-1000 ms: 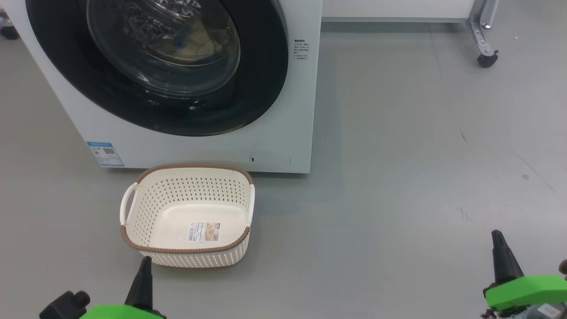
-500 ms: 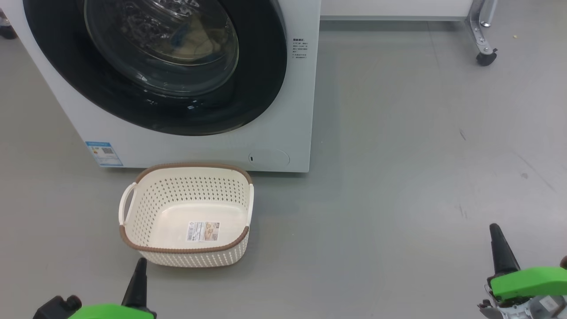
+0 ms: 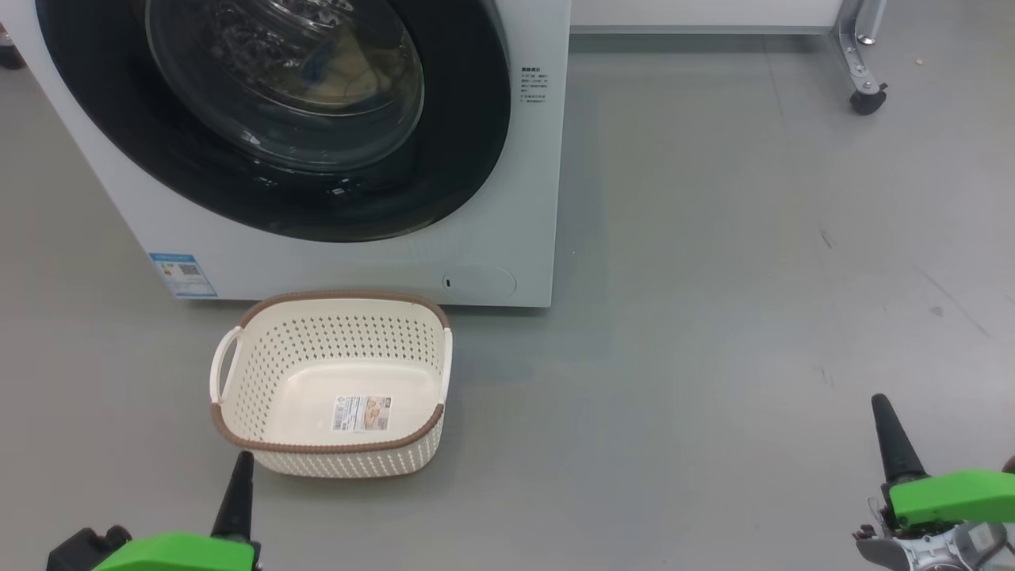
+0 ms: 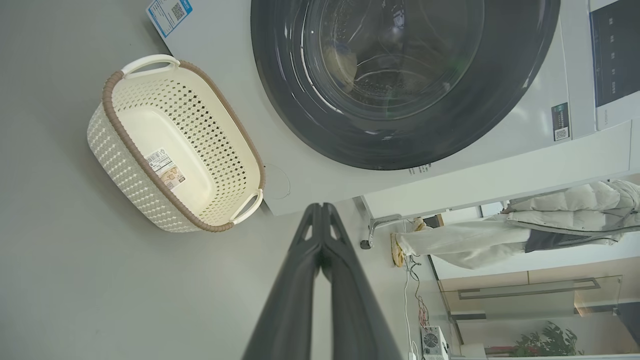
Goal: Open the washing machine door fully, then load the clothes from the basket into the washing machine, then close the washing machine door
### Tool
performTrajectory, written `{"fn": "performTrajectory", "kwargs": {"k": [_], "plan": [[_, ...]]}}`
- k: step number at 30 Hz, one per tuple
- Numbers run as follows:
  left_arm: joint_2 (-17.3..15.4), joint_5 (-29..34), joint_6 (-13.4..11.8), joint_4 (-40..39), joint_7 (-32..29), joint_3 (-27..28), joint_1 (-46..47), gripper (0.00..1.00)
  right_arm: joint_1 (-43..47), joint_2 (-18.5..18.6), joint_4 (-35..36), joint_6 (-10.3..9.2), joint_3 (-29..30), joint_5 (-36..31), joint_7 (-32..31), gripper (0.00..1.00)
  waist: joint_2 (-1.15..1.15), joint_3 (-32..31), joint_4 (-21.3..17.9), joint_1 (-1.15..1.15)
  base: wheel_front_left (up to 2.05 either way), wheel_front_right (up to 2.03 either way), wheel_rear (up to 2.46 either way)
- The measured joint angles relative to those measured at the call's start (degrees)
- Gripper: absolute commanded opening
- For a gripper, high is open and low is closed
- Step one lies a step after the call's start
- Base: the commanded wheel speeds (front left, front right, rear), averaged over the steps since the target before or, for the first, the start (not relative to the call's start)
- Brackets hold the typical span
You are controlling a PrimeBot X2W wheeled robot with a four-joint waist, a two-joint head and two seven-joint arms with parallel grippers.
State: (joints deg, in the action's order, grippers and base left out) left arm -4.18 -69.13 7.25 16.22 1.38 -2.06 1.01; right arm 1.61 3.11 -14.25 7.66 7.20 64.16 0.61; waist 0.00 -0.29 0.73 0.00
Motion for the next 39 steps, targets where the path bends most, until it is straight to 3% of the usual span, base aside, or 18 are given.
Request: {"fn": "performTrajectory", "kwargs": {"k": [39], "plan": [[1.3,-20.9,0.0,-0.1,-6.3,5.4,2.2,0.0,-3.7,-0.3,-1.3,-0.02,0.2,24.7,-6.0,0.0,0.0,0.4,-0.7,0.0,0.0,0.0,0.0]]}}
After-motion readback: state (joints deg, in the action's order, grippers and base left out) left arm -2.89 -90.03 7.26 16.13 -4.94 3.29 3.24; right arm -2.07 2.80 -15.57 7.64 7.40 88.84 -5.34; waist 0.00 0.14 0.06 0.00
